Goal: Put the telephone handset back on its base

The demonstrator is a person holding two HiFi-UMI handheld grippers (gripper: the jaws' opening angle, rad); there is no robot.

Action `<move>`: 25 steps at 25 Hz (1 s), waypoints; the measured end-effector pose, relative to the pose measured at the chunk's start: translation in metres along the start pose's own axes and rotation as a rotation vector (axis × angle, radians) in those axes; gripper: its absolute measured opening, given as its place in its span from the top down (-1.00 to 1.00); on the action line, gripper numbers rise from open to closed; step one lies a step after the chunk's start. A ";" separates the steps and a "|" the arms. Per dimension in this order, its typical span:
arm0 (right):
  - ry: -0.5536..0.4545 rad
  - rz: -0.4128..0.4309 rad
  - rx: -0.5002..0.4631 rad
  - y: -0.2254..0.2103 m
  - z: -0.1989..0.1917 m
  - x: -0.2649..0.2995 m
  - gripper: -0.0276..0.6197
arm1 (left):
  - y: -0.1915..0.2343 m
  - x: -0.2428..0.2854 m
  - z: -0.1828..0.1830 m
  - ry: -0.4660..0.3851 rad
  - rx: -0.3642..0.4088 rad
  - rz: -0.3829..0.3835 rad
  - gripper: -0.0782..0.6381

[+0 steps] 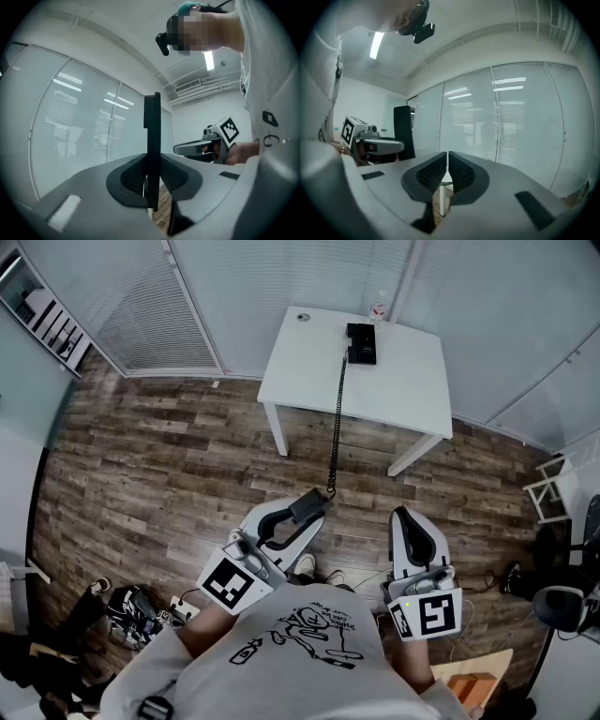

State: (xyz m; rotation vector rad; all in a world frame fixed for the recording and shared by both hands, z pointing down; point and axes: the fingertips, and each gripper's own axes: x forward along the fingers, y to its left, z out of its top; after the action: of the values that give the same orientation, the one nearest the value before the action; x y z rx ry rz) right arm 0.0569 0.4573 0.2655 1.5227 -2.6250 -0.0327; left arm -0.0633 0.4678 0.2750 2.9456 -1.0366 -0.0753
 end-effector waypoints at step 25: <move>-0.034 0.006 0.047 -0.008 -0.003 0.038 0.87 | 0.038 0.015 -0.011 0.018 -0.030 -0.003 0.58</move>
State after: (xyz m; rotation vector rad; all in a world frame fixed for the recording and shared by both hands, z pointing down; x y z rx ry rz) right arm 0.0456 0.4206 0.2714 1.5422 -2.6745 0.0037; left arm -0.0751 0.4284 0.2864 2.9160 -1.0197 -0.0637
